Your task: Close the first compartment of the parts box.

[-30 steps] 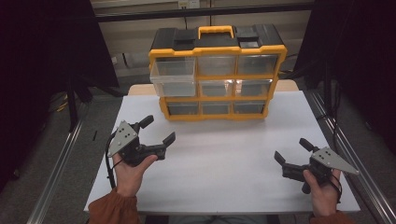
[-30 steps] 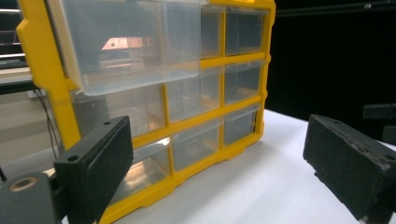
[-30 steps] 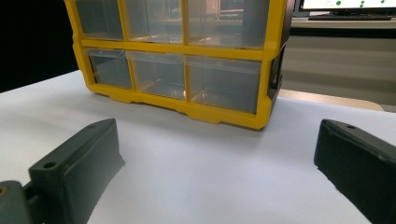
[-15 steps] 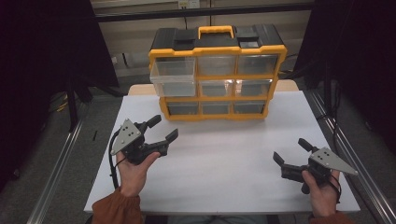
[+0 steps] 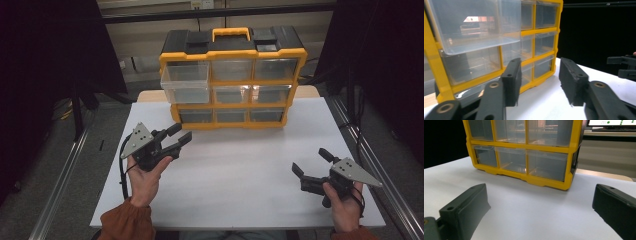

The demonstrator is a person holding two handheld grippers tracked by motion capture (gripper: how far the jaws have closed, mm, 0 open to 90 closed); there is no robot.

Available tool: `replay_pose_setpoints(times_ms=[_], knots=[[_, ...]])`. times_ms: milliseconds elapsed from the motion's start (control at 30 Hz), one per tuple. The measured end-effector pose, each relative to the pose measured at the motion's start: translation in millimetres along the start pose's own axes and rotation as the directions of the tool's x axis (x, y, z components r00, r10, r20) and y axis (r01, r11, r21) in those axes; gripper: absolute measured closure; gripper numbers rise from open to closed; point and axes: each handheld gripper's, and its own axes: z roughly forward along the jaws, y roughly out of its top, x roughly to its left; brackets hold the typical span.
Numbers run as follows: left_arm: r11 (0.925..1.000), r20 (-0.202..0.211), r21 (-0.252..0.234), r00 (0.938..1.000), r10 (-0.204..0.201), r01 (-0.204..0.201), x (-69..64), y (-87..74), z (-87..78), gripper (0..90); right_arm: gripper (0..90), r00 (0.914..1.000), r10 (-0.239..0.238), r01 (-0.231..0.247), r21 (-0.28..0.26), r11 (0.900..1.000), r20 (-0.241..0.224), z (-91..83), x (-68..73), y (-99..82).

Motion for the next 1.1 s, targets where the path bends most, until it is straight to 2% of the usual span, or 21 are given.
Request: replay_pose_setpoints(times_ms=[133,167,467,600,667,833,967,1033,1100], knots=[[1.0,0.008,0.0,1.0,-0.001,0.001,2.2,3.8,4.1,59.8,0.2,1.0,0.001,-0.001,-0.001,1.0,-0.002,1.0,0.1,-0.2],[0.9998,0.005,-0.013,0.9999,-0.015,0.015,1.5,4.2,5.4,61.5,0.2,1.0,0.0,0.0,-0.001,1.0,-0.003,1.0,0.0,-0.2],[0.9998,0.019,0.017,0.9998,0.005,-0.005,3.3,8.3,11.5,72.7,0.2,1.0,-0.001,0.001,-0.002,1.0,-0.004,0.8,0.0,-0.1],[1.0,0.016,0.008,0.9999,0.0,0.0,4.1,10.6,12.5,79.2,0.2,1.0,0.0,0.0,-0.002,1.0,-0.003,1.0,0.0,-0.2],[0.9999,0.017,-0.016,0.9998,0.004,-0.004,4.4,13.1,13.0,81.9,0.2,1.0,-0.001,0.001,-0.001,1.0,-0.005,0.9,0.0,-0.2],[0.9996,0.013,-0.026,0.9998,0.012,-0.011,4.5,17.9,14.2,88.3,0.2,1.0,-0.001,0.001,-0.003,1.0,-0.004,0.9,0.1,-0.1],[0.999,0.011,-0.039,0.9997,0.023,-0.023,4.1,19.8,15.4,90.0,0.2,1.0,-0.001,0.001,-0.002,1.0,-0.005,1.0,0.0,-0.2],[0.9984,0.004,-0.056,1.0,0.008,-0.007,3.3,21.9,17.8,90.0,0.2,1.0,0.002,-0.002,-0.003,1.0,-0.003,0.9,0.0,-0.2],[0.9987,0.004,-0.046,0.9997,0.023,-0.023,5.1,23.5,18.9,90.0,0.2,1.0,0.003,-0.003,-0.002,1.0,-0.004,0.9,0.0,-0.2]])
